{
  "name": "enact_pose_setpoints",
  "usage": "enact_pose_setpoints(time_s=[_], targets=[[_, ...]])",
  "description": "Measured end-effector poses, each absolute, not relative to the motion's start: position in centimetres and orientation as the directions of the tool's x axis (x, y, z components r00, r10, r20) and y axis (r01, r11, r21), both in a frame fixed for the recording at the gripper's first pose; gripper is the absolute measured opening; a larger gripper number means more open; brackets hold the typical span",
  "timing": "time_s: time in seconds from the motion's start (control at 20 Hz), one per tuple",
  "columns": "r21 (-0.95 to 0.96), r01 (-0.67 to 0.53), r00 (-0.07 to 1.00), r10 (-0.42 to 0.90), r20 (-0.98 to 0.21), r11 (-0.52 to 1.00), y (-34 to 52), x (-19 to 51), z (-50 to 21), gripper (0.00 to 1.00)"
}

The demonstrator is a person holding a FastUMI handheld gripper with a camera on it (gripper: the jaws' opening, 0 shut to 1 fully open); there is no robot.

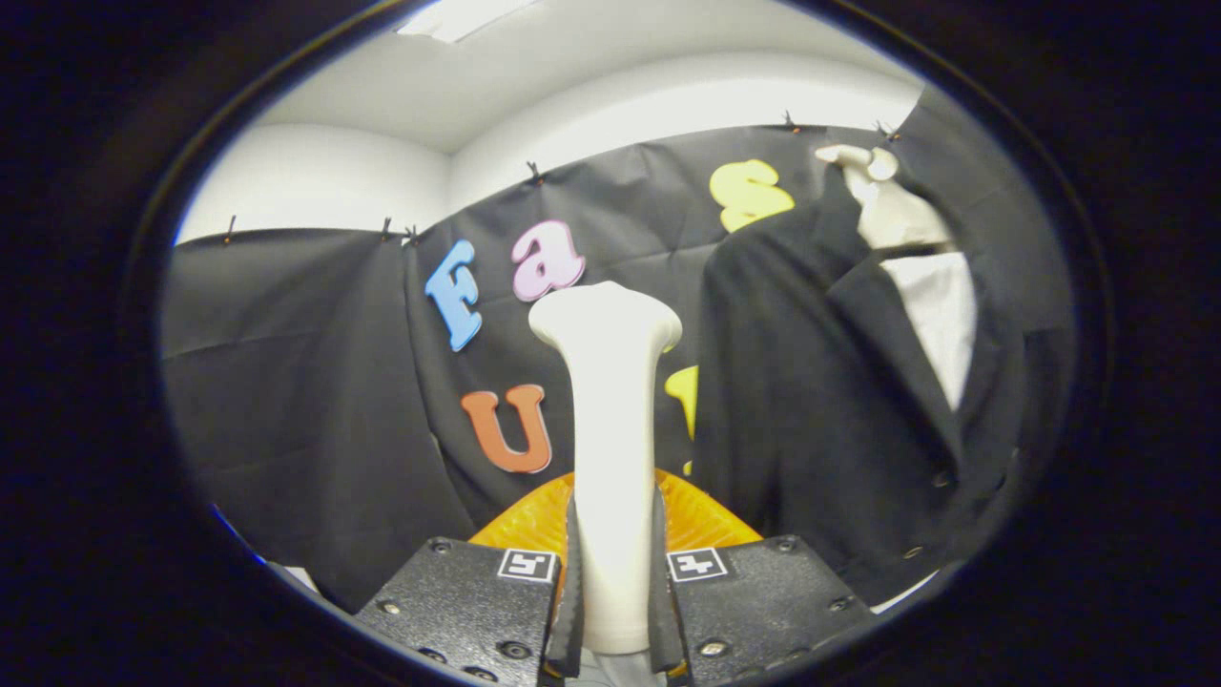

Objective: Iron the clothes twice with a garment steamer, once on the left side and once on the right side.

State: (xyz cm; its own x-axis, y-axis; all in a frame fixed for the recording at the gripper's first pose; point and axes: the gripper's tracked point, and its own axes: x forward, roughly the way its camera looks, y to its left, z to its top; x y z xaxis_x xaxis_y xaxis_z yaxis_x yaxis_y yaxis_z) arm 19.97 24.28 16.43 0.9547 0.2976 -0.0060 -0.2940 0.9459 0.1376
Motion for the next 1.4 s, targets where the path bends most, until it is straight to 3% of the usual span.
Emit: enact_pose_setpoints(time_s=[0.4, 0.9, 1.4], targets=[[0.066, -0.202, 0.974, 0.193, 0.116, 0.977, 15.3, 16.1, 21.2, 0.29], [0.042, -0.193, 0.979, 0.195, -0.05, 0.98, 7.8, 18.0, 13.6, 0.29], [0.047, -0.17, 0.974, 0.175, -0.141, 0.984, 4.0, 16.5, 6.8, 0.29]])
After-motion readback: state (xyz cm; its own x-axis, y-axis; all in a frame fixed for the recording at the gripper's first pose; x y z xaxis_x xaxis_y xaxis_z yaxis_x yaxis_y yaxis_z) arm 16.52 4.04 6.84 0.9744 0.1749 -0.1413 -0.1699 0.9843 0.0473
